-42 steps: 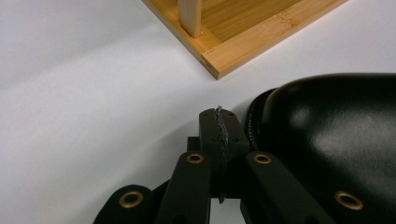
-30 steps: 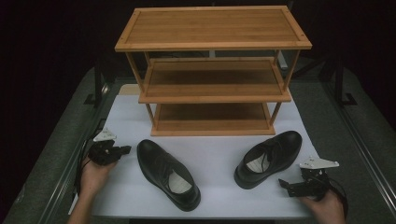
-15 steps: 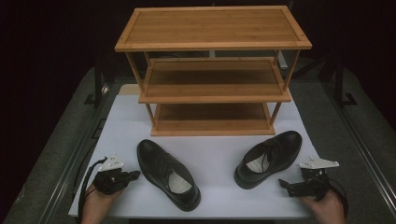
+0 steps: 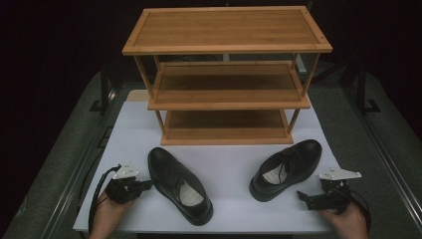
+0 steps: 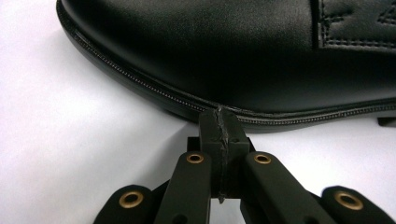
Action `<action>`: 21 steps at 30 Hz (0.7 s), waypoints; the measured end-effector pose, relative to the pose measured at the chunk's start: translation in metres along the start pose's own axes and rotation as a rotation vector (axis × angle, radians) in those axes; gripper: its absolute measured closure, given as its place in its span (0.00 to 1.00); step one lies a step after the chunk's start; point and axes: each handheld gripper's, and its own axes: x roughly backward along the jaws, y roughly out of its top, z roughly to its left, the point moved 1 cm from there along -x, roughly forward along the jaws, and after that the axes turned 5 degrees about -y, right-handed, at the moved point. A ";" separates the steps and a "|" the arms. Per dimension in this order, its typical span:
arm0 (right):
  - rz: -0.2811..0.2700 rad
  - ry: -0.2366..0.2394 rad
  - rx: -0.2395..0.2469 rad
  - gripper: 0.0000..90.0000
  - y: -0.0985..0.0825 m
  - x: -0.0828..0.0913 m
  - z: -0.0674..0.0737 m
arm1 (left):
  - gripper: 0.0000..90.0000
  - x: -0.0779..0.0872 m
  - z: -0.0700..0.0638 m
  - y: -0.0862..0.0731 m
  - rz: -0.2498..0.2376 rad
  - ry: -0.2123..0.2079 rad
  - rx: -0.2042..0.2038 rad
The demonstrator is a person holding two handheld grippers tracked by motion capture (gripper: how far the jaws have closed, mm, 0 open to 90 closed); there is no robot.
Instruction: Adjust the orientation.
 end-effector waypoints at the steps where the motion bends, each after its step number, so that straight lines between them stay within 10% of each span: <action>1: 0.000 0.000 0.000 0.00 0.000 0.000 0.000 | 1.00 0.000 0.000 0.000 0.000 0.000 0.000; 21: -0.002 0.000 0.002 0.00 0.000 0.000 0.000 | 1.00 -0.026 0.011 0.031 0.016 0.004 -0.028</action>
